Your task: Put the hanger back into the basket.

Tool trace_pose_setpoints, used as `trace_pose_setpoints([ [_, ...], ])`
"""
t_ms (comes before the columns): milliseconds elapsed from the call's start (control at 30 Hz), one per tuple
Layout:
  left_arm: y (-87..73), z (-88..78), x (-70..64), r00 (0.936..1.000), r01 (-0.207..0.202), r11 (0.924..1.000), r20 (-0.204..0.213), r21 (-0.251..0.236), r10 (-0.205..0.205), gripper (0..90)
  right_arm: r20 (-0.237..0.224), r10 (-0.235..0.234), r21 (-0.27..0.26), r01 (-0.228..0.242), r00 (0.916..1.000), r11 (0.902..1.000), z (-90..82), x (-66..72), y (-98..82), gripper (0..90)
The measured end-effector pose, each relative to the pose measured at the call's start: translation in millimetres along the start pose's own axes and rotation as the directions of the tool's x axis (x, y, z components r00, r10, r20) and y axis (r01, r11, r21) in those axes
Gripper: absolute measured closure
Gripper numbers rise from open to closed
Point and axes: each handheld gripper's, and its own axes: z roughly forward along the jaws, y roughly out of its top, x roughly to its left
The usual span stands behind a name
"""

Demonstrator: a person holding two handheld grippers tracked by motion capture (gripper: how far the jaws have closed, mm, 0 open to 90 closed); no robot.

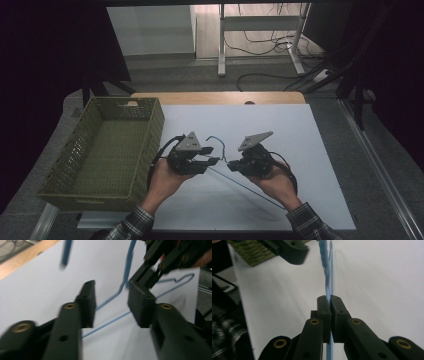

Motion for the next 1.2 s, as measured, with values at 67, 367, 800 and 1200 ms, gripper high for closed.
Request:
trace_pose_setpoints([
  [67, -3.3, -5.9, 2.5, 0.9999, -0.002, 0.9999, 0.013, 0.010, 0.002, 50.1, -0.022, -0.004, -0.004, 0.004, 0.9998, 1.0000, -4.5, -0.6, 0.0, 87.3],
  [367, -9.0, -19.4, 12.5, 0.9918, -0.078, 0.9892, 0.111, 0.124, 0.064, 45.4, -0.131, -0.045, -0.005, 0.044, 0.9903, 0.9990, -16.4, 2.8, 2.6, 87.2],
  [800, 6.6, 4.2, 17.5, 0.9585, -0.172, 0.9620, 0.261, 0.212, 0.114, 62.2, -0.202, -0.093, -0.002, 0.094, 0.9750, 0.9955, -19.4, 9.6, 6.3, 87.2],
  [1200, 12.7, 16.3, 12.8, 0.9228, -0.189, 0.9356, 0.380, 0.298, 0.065, 87.1, -0.135, -0.149, 0.038, 0.156, 0.9795, 0.9870, -18.8, 6.0, 4.5, 86.7],
])
